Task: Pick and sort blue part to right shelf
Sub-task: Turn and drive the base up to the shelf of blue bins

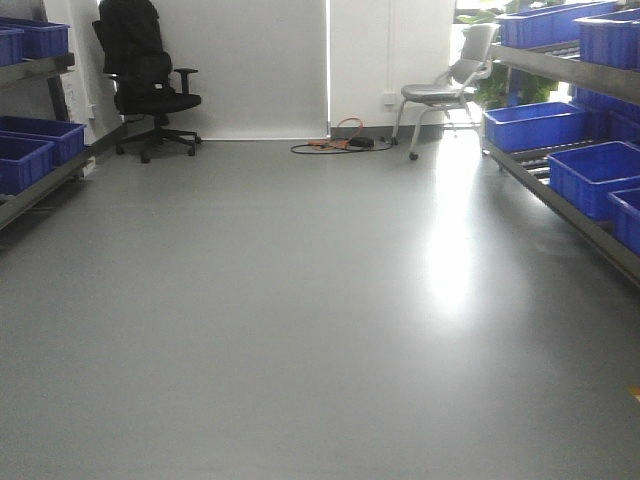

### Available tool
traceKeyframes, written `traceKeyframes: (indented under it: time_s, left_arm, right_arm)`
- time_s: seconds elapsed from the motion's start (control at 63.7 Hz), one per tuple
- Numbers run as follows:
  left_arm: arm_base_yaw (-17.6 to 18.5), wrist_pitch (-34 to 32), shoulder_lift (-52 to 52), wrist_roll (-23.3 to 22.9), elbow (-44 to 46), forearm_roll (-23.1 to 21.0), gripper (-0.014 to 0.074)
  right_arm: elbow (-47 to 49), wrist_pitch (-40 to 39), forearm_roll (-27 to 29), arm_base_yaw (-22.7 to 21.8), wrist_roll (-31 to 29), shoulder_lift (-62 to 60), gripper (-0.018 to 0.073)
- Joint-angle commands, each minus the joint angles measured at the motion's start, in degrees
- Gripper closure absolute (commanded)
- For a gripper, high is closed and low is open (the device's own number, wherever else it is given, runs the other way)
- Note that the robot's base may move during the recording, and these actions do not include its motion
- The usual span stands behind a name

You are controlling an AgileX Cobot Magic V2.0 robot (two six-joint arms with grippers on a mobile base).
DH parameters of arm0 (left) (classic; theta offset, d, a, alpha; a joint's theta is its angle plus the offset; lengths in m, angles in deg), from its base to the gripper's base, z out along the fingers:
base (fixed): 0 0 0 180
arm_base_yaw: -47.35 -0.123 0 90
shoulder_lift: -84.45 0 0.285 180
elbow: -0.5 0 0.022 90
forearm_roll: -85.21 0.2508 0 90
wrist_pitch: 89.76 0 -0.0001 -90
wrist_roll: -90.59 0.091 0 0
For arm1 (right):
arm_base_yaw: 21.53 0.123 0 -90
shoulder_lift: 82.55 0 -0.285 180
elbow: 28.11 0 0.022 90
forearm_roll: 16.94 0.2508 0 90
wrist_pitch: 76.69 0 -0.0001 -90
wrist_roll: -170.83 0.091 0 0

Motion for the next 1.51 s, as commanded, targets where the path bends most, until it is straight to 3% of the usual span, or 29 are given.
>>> traceKeyframes:
  time_s: [0.0,1.491]
  left_arm:
    - [0.27,-5.13,0.58,0.0,1.61,-0.35,0.021]
    - [0.27,-5.13,0.58,0.0,1.61,-0.35,0.021]
  right_arm:
    - [1.78,-5.13,-0.48,-0.11,-0.34,0.43,0.0163]
    - [1.78,-5.07,-0.48,-0.11,-0.34,0.43,0.0163]
